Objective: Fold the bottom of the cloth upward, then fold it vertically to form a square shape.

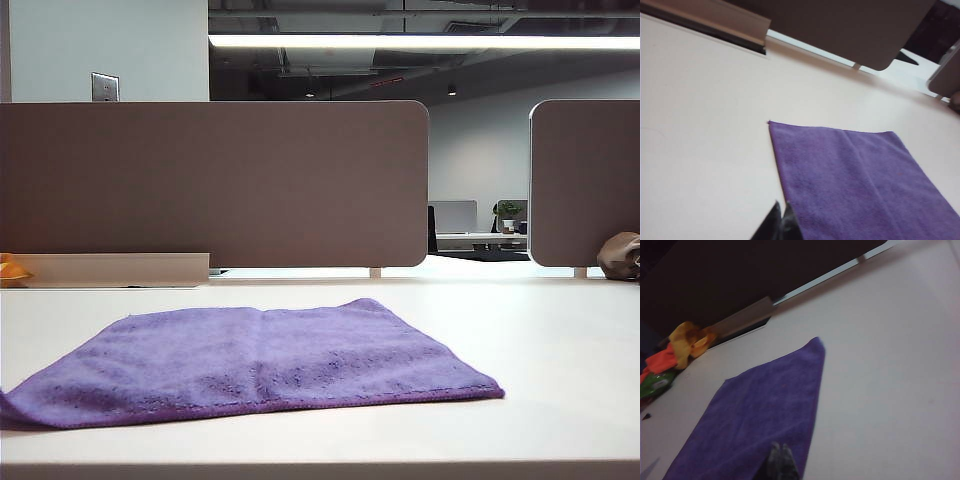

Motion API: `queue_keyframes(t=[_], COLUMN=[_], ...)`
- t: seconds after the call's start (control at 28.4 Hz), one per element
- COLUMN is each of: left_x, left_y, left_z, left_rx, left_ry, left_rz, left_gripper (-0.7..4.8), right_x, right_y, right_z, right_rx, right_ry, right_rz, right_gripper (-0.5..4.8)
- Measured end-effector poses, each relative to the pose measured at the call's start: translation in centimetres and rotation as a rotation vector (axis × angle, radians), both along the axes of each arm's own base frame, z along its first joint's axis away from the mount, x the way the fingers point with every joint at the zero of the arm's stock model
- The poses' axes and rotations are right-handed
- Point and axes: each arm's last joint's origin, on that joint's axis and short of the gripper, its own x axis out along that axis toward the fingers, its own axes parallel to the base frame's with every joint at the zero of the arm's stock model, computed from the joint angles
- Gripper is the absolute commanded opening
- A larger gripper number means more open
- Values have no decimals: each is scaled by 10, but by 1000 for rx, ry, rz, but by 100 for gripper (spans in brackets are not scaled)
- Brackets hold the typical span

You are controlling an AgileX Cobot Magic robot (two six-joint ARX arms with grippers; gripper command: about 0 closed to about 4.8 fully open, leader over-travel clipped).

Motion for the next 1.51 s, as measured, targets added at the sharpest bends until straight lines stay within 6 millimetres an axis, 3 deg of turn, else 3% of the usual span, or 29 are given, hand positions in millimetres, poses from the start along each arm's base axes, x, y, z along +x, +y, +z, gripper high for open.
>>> queue_keyframes(t=[0.21,0.39,0.6,0.63,0.67,0.77,0.88,1.02,1.09,1.23,1.34,1.51], left_x=[0,0,-1,-3,-9,-21,-33,-53,-60,-43,-19,28], left_y=[1,1,1,1,1,2,2,0,-3,-4,-5,-5], left_z=[-2,-3,1,8,28,64,88,117,131,133,129,108], left_rx=[20,202,123,105,93,90,89,86,80,30,-53,-138], left_ry=[12,-16,4,5,-25,-115,-152,-199,-129,36,208,482], left_rz=[20,16,24,27,34,81,92,64,-24,-97,-138,-191], left_gripper=[-3,-3,-4,-4,-4,-4,-4,-3,-4,-4,-4,-4], right_x=[0,1,1,1,-2,-11,-25,-38,-46,-39,-20,20], right_y=[0,-3,-2,-2,-3,-6,-8,-8,-5,-2,0,8], right_z=[0,0,2,5,17,52,80,87,95,107,113,109], right_rx=[-25,-173,-155,-139,-114,-93,-82,-106,-97,-46,-42,-18], right_ry=[-13,-79,-94,-92,-100,-174,-199,-54,60,155,254,446], right_rz=[-9,-91,-84,-84,-106,-156,-160,-110,58,112,115,216], right_gripper=[-6,-6,-6,-6,-6,-6,-6,-5,-4,7,53,84])
